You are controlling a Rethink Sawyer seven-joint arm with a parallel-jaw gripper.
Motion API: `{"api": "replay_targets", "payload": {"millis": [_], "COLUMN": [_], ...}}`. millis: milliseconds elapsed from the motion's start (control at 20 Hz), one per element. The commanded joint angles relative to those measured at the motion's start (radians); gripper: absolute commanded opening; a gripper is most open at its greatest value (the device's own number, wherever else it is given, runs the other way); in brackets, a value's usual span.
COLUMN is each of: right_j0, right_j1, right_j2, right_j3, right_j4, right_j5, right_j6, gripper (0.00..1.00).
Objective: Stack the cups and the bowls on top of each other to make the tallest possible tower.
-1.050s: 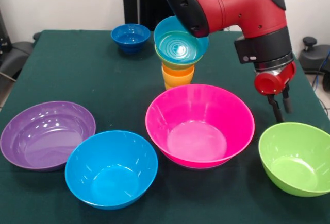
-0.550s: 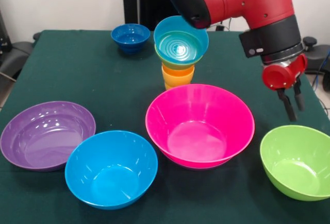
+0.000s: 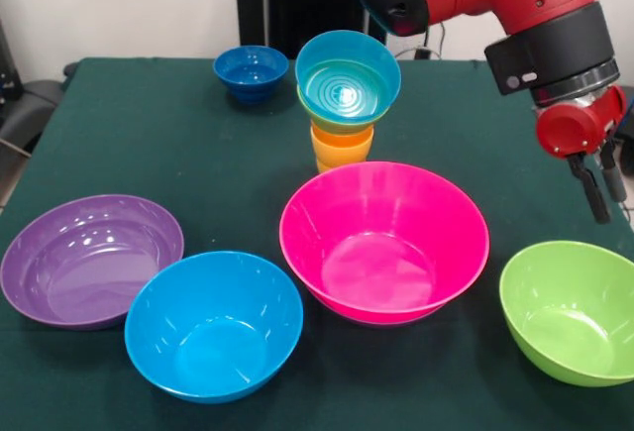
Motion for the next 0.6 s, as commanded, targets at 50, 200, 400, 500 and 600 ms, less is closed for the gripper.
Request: {"api": "replay_targets", "payload": {"millis": [50, 200, 400, 500, 600], "right_j0": [0.0, 0.013, 0.034, 0.022, 0.005], "right_j1": [0.045, 0.062, 0.079, 0.096, 0.11], "right_j2": [0.024, -0.005, -0.05, -0.039, -0.017], "right_j3": [0.017, -0.01, -0.048, -0.06, -0.065], "right_j4": [-0.017, -0.027, -0.032, -0.05, -0.065], "right_j5": [0.051, 0.023, -0.01, -0.025, -0.03], "right_j6": [0.154, 0.152, 0.151, 0.141, 0.132], "gripper": [1.0, 1.0, 1.0, 1.0, 1.0]}}
